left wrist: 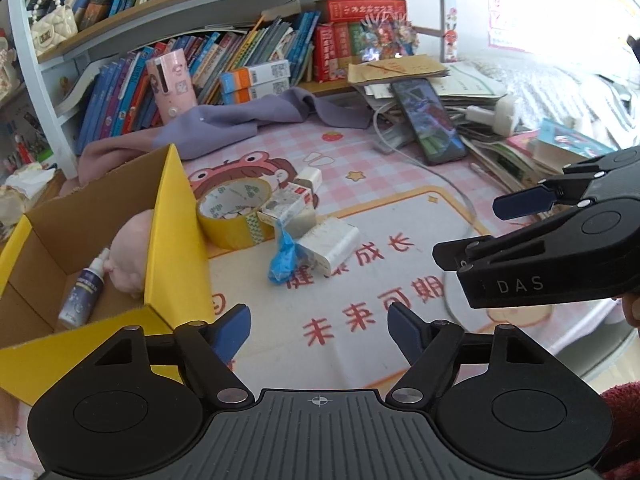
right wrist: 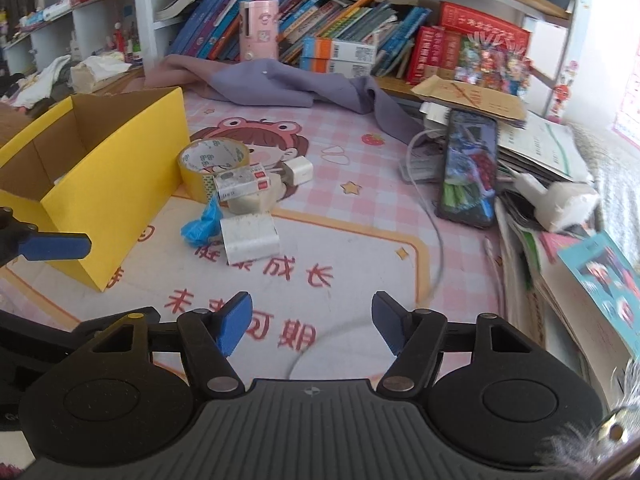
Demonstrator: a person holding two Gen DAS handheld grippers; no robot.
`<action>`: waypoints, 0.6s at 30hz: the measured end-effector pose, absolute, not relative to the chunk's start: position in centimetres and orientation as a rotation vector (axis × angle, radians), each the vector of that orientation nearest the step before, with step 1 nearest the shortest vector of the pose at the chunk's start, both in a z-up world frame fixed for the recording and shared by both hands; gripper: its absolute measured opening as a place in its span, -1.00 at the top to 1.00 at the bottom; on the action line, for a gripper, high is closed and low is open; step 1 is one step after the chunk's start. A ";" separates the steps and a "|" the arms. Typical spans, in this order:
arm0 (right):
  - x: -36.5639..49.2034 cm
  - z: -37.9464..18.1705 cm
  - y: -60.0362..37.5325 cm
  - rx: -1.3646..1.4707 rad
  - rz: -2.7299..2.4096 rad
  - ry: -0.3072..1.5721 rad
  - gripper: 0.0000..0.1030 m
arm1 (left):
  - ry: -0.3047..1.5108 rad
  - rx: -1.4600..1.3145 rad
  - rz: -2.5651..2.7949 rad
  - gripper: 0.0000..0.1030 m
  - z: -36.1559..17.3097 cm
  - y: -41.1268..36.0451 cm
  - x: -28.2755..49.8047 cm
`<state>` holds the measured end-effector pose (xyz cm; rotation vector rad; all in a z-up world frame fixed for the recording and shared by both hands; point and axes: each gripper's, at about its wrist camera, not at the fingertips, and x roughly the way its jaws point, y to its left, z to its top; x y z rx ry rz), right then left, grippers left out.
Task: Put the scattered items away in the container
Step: 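Move both tools toward the tape roll and small white boxes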
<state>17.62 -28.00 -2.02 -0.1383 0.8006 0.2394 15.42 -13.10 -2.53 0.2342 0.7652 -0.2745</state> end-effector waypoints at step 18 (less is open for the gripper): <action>27.0 -5.0 -24.4 -0.218 0.536 0.888 -0.26 | 0.851 0.271 -0.134 -0.46 -4.6 -15.4 19.7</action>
